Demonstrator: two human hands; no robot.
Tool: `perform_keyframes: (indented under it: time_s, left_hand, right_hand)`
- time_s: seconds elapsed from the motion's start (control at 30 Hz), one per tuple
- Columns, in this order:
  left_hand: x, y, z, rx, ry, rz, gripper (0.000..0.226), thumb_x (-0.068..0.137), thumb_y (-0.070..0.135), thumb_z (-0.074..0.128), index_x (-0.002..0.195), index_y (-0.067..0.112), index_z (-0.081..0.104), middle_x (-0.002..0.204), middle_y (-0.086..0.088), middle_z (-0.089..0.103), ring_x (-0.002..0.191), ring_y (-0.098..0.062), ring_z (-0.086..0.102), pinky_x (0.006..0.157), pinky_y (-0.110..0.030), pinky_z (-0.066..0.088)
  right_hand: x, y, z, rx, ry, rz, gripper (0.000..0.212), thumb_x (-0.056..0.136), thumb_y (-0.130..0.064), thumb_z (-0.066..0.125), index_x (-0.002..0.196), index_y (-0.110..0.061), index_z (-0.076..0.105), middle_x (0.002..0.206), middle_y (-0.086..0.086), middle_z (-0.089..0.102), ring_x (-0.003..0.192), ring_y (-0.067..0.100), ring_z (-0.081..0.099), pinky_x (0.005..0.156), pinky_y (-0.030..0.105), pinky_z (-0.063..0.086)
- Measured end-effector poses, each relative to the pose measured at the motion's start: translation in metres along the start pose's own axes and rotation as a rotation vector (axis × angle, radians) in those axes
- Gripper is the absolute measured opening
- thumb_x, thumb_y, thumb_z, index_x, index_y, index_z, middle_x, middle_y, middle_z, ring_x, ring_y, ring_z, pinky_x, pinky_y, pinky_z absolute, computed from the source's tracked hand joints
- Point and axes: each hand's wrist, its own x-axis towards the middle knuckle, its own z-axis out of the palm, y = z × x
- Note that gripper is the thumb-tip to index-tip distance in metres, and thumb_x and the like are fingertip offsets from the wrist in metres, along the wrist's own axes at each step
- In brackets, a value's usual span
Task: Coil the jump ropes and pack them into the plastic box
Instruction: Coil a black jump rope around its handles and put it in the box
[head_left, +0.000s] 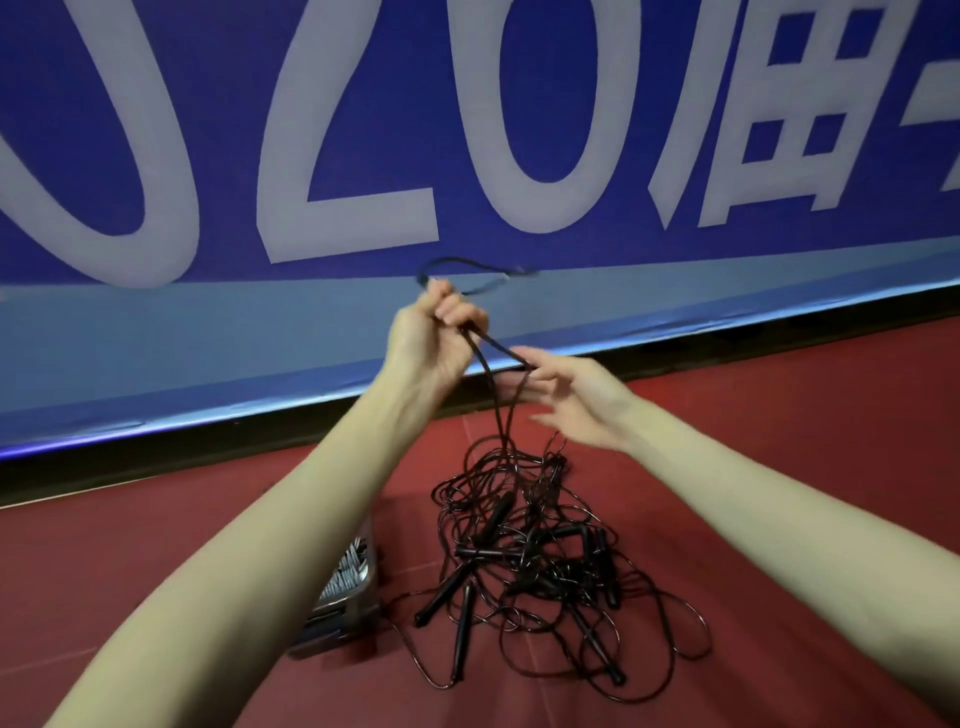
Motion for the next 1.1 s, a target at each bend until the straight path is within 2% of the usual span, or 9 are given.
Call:
perform_keyframes:
  time_s: [0.1,0.23,0.47,0.6,0.7,0.83,0.93,1.03,1.1]
  left_hand:
    - [0.004,0.025,0.003,-0.073,0.054,0.119,0.038,0.105,0.016,0.029,0.070,0.011,0.040,0.045,0.003,0.028,0.032,-0.008,0.027,0.053,-0.019,0.039]
    - [0.003,0.054,-0.016,-0.191,0.107,0.168,0.042,0.105,0.010,0.026,0.064,0.012,0.037,0.043,0.002,0.027,0.030,-0.009,0.024,0.037,-0.016,0.033]
    - [-0.003,0.107,-0.057,-0.171,0.244,0.284,0.048,0.100,0.003,0.021,0.054,0.013,0.031,0.042,0.003,0.024,0.028,-0.009,0.021,0.030,-0.017,0.020]
    - [-0.008,0.120,-0.089,-0.050,0.357,0.309,0.038,0.082,-0.006,0.028,0.050,0.014,0.031,0.038,0.004,0.022,0.027,-0.008,0.020,0.030,-0.015,0.017]
    - [-0.008,0.115,-0.111,0.068,0.507,0.317,0.037,0.097,-0.002,0.020,0.066,0.014,0.030,0.040,0.003,0.029,0.032,-0.008,0.028,0.038,-0.015,0.029]
    - [-0.013,0.117,-0.139,0.504,0.705,0.038,0.029,0.104,0.012,0.028,0.078,0.009,0.042,0.073,-0.003,0.048,0.063,-0.016,0.047,0.060,-0.026,0.041]
    - [-0.029,0.113,-0.133,1.166,0.713,-0.262,0.029,0.103,0.016,0.035,0.075,0.009,0.043,0.063,-0.006,0.052,0.053,-0.018,0.052,0.044,-0.023,0.040]
    - [-0.027,0.107,-0.106,1.960,0.546,-0.120,0.016,0.098,0.014,0.046,0.086,0.006,0.053,0.074,-0.005,0.054,0.077,-0.026,0.061,0.060,-0.024,0.037]
    - [-0.026,0.094,-0.079,1.801,0.317,0.043,0.015,0.097,0.017,0.050,0.109,0.013,0.059,0.105,-0.001,0.061,0.101,-0.018,0.056,0.082,-0.026,0.038]
  right_hand:
    - [-0.002,0.006,0.017,-0.175,-0.231,-0.065,0.032,0.092,-0.033,0.057,0.118,-0.014,0.058,0.096,0.000,0.071,0.099,0.020,0.065,0.101,0.043,0.037]
    - [0.001,0.005,0.018,-0.530,-0.299,-0.044,0.006,0.094,-0.015,0.064,0.096,-0.012,0.059,0.068,-0.004,0.057,0.055,0.009,0.055,0.057,0.022,0.046]
    - [0.014,0.039,-0.028,-1.280,-0.254,0.029,0.011,0.096,-0.022,0.057,0.088,-0.015,0.056,0.081,-0.003,0.058,0.072,0.013,0.050,0.069,0.031,0.041]
    - [0.009,0.047,-0.062,-1.172,-0.195,0.136,0.025,0.098,-0.031,0.056,0.079,-0.017,0.064,0.085,-0.007,0.065,0.082,0.012,0.058,0.083,0.028,0.041]
    - [0.010,0.045,-0.062,-0.950,-0.072,0.074,0.031,0.103,-0.027,0.046,0.089,-0.007,0.065,0.086,-0.002,0.074,0.094,0.019,0.067,0.093,0.035,0.042]
    - [0.009,0.021,-0.041,-0.608,0.109,-0.078,0.029,0.105,-0.021,0.040,0.079,-0.010,0.049,0.046,-0.010,0.043,0.048,0.013,0.042,0.060,0.028,0.040]
    - [0.008,-0.002,-0.029,-0.577,0.168,-0.226,0.030,0.104,-0.023,0.042,0.080,-0.009,0.053,0.046,-0.012,0.036,0.044,0.008,0.028,0.050,0.026,0.028]
    - [0.003,-0.022,-0.016,-0.537,0.128,-0.296,0.032,0.105,-0.025,0.042,0.080,-0.009,0.053,0.047,-0.012,0.032,0.044,0.009,0.022,0.048,0.025,0.022]
    - [0.000,-0.031,-0.007,-0.524,0.087,-0.320,0.032,0.105,-0.027,0.042,0.079,-0.012,0.053,0.049,-0.012,0.031,0.046,0.010,0.021,0.048,0.024,0.021]
